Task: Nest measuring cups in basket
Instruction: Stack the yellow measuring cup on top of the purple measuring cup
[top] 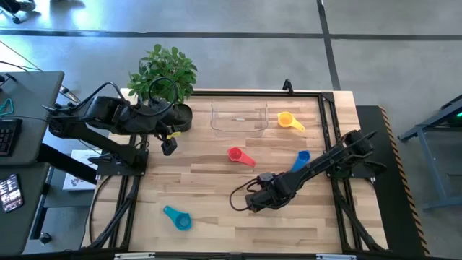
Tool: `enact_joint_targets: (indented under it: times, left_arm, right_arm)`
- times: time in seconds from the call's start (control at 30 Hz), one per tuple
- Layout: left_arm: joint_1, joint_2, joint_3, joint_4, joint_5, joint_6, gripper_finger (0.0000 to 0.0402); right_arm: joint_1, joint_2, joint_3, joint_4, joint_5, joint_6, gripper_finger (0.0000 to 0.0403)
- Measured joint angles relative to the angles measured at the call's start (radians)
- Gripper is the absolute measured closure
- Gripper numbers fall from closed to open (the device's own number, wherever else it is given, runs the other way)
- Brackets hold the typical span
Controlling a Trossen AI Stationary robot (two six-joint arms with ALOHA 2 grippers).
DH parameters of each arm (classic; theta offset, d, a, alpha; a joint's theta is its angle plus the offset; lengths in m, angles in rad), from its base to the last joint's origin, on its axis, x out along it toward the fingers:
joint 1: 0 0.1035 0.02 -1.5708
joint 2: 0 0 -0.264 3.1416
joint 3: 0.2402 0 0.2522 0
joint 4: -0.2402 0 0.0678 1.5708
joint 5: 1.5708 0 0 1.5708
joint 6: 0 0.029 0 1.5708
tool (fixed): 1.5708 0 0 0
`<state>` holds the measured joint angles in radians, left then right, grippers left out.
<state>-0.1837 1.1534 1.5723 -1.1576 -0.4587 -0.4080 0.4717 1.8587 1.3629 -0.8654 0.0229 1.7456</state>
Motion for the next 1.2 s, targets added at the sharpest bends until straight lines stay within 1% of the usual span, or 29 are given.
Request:
enact_joint_targets:
  times: [0.23, 0.47, 0.6, 0.97, 1.2]
  left_arm:
    - [0.0, 0.0, 0.0, 0.0, 0.0, 0.012, 0.0312]
    - [0.0, 0.0, 0.0, -0.001, 0.001, 0.08, 0.0312]
    - [0.0, 0.0, 0.0, -0.002, 0.001, 0.09, 0.0312]
    - [0.0, 0.0, 0.0, -0.002, 0.0, 0.115, 0.0312]
    - [0.0, 0.0, 0.0, -0.002, 0.0, 0.114, 0.0312]
  right_arm:
    - [-0.021, -0.001, 0.086, -0.072, 0.101, -0.111, 0.0325]
    - [-0.081, -0.002, 0.15, -0.171, 0.14, -0.241, 0.0325]
    - [-0.133, -0.002, 0.188, -0.242, 0.154, -0.339, 0.0325]
    - [-0.333, -0.002, 0.263, -0.331, 0.115, -0.83, 0.0325]
    - [-0.441, -0.013, 0.275, -0.42, 0.103, -1.104, 0.0325]
